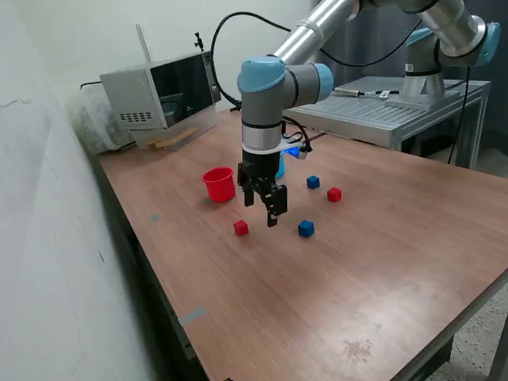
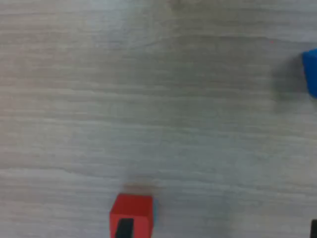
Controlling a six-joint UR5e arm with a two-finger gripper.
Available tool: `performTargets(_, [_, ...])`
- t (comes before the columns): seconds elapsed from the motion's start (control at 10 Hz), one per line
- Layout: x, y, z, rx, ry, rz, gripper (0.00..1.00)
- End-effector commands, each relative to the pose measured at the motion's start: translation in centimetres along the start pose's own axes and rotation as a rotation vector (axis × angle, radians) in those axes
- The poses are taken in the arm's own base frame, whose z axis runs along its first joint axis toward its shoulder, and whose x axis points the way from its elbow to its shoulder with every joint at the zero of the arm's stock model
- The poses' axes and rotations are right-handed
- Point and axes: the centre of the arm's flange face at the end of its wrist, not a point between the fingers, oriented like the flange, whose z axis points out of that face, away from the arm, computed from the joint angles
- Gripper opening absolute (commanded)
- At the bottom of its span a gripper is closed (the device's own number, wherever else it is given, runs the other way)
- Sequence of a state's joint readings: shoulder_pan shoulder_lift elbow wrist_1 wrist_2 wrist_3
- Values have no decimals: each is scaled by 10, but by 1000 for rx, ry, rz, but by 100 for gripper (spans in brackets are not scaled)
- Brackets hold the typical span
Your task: Place red objects in the red bin, and blue objects in the blue bin.
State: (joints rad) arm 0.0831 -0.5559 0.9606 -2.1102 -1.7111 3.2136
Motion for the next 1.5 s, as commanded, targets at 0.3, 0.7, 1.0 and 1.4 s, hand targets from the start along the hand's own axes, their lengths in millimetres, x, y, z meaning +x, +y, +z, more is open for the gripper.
performTargets(0.3, [-44,12,17,6,-25,52,100])
performTargets(0.7, [-34,13,36,17,-25,42,100])
performTargets(1.0, [-26,18,34,0,-20,36,100])
performTargets(1.4, [-27,23,37,-16,-20,39,100])
